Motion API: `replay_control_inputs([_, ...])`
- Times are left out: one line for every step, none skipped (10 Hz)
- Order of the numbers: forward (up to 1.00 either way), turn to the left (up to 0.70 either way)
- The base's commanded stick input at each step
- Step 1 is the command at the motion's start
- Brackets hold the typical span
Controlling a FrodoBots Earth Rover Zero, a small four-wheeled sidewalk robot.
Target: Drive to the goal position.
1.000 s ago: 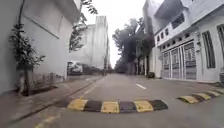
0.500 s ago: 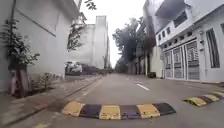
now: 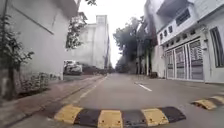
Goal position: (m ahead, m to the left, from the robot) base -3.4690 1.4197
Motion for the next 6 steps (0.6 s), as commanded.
replay_control_inputs([0.5,0.0])
replay_control_inputs([0.5,0.0])
replay_control_inputs([0.5,0.0])
replay_control_inputs([0.5,0.0])
replay_control_inputs([0.5,0.0])
replay_control_inputs([0.5,0.0])
